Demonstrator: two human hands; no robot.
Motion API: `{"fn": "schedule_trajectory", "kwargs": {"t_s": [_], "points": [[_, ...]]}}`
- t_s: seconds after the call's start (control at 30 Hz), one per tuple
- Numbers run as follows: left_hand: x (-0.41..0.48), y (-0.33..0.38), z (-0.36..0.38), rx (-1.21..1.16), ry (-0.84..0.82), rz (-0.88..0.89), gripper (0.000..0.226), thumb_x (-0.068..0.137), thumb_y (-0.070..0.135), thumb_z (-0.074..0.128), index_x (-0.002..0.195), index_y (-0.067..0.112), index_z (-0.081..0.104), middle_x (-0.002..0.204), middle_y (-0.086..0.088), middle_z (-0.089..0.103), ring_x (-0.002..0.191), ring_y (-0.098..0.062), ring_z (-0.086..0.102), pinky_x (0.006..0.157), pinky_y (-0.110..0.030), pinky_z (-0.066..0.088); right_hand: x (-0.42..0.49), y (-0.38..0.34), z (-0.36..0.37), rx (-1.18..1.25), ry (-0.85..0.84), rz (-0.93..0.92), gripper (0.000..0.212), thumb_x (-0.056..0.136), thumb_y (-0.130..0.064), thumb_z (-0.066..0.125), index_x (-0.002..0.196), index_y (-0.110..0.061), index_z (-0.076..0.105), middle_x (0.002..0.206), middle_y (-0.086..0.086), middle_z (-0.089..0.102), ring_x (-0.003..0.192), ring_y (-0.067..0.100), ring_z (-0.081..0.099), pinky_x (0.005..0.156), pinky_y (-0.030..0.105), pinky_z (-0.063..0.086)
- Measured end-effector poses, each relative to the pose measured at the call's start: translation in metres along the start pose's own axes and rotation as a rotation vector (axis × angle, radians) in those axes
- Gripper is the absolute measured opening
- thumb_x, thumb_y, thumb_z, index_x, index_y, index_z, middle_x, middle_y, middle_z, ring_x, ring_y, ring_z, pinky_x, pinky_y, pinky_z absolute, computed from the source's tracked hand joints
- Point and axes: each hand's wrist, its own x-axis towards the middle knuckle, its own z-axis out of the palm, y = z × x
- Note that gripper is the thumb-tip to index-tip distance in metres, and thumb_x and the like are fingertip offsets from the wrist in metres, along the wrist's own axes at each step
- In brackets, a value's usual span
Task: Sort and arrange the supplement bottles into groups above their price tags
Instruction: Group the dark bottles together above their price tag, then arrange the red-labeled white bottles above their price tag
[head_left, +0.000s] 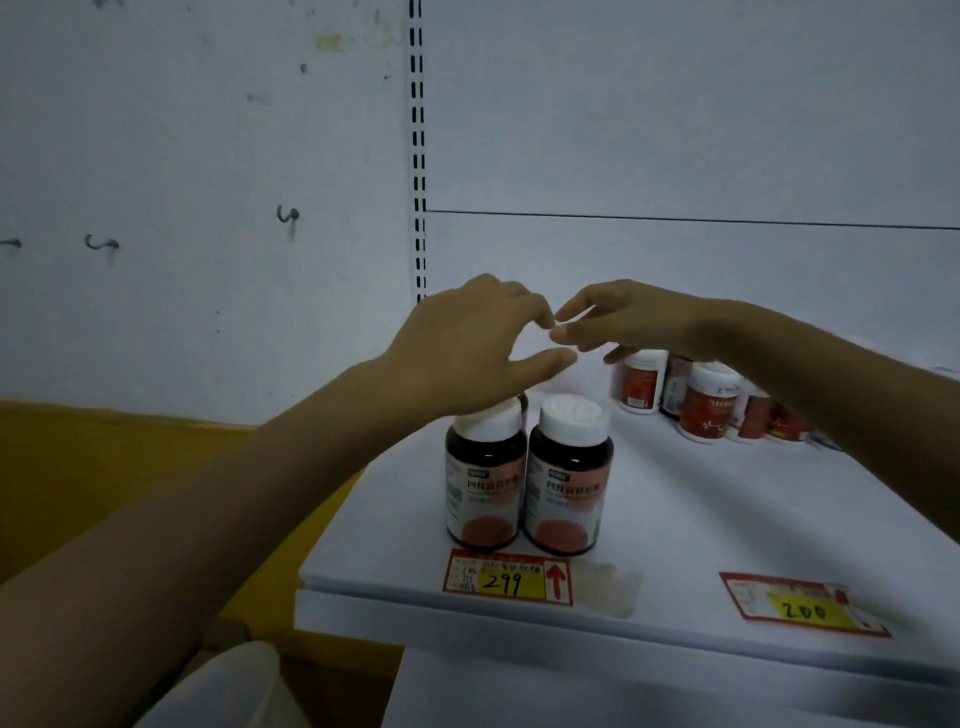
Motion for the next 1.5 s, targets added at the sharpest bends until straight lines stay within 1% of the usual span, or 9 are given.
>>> {"fn": "schedule_trajectory", "kwargs": {"t_s": [0.27,0.5,0.77,0.9,1.03,1.23,1.33,1.4,1.5], "points": [[0.09,0.07,0.03,0.025,-0.239,0.074,0.063,0.086,0.06,0.044,0.138,0.025,0.036,0.138,0.004,0.048,0.124,-0.018,0.046,0.093,-0.038,0.041,-0.036,0.06,-0.074,-0.398,0.16,0.085,0.05,0.084,-0.042,0.065,0.126,-0.018,0.053,0.124,0.006,0.059,0.1,0.018,0.054,0.083,0.028,0.039],[0.117,0.117,0.061,0.119,-0.277,0.118,0.051,0.086,0.055,0.049,0.126,0.025,0.045,0.115,0.002,0.059,0.1,-0.019,0.055,0.07,-0.032,0.04,-0.034,0.116,-0.098,-0.634,0.121,0.023,0.049,0.085,-0.039,0.066,0.127,-0.019,0.052,0.125,0.007,0.06,0.101,0.02,0.053,0.089,0.032,0.043],[0.118,0.153,0.089,-0.048,-0.217,-0.229,0.056,0.086,0.053,0.053,0.13,0.02,0.044,0.122,-0.001,0.059,0.104,-0.02,0.057,0.076,-0.03,0.042,-0.014,0.148,-0.091,-0.748,0.098,-0.115,0.055,0.084,-0.047,0.063,0.13,-0.02,0.051,0.121,0.005,0.058,0.098,0.017,0.05,0.084,0.033,0.042],[0.104,0.169,0.114,-0.264,-0.179,-0.348,0.045,0.084,0.046,0.058,0.121,0.022,0.05,0.108,0.006,0.06,0.095,-0.014,0.058,0.077,-0.029,0.045,-0.012,0.155,-0.086,-0.786,0.141,-0.168,0.055,0.082,-0.053,0.062,0.119,-0.012,0.058,0.109,0.008,0.057,0.091,0.02,0.052,0.079,0.034,0.045],[0.092,0.181,0.124,-0.474,-0.136,-0.45,0.048,0.081,0.039,0.066,0.123,0.024,0.049,0.123,0.0,0.061,0.107,-0.019,0.059,0.083,-0.027,0.041,-0.023,0.152,-0.084,-0.779,0.205,-0.235,0.045,0.079,-0.051,0.065,0.103,-0.014,0.055,0.099,0.005,0.058,0.082,0.019,0.05,0.07,0.03,0.037],[0.069,0.183,0.113,-0.584,-0.071,-0.53,0.071,0.079,0.036,0.069,0.138,0.021,0.033,0.137,0.0,0.051,0.12,-0.018,0.052,0.09,-0.026,0.041,-0.055,0.127,-0.091,-0.276,0.195,-0.216,0.047,0.075,-0.043,0.073,0.096,-0.001,0.065,0.097,0.011,0.068,0.081,0.018,0.06,0.073,0.036,0.051],[0.051,0.185,0.11,-0.734,-0.024,-0.512,0.067,0.079,0.037,0.069,0.136,0.022,0.035,0.129,0.001,0.056,0.104,-0.012,0.057,0.086,-0.024,0.046,-0.077,0.118,-0.092,-0.012,0.204,-0.156,0.048,0.074,-0.045,0.073,0.093,0.0,0.07,0.09,0.004,0.072,0.083,0.019,0.067,0.08,0.036,0.055],[0.04,0.187,0.107,-0.799,0.03,-0.501,0.066,0.078,0.038,0.069,0.134,0.023,0.039,0.121,0.005,0.058,0.094,-0.007,0.056,0.078,-0.015,0.045,-0.092,0.117,-0.084,0.116,0.238,-0.124,0.047,0.075,-0.049,0.07,0.094,-0.006,0.07,0.089,0.0,0.072,0.083,0.018,0.069,0.074,0.032,0.055],[0.026,0.192,0.102,-0.899,0.099,-0.488,0.061,0.077,0.036,0.07,0.131,0.022,0.044,0.107,0.009,0.058,0.086,-0.003,0.057,0.071,-0.008,0.045,-0.116,0.122,-0.053,0.371,0.333,-0.073,0.045,0.082,-0.055,0.059,0.108,-0.017,0.063,0.096,-0.001,0.069,0.085,0.014,0.068,0.072,0.028,0.054]]}}
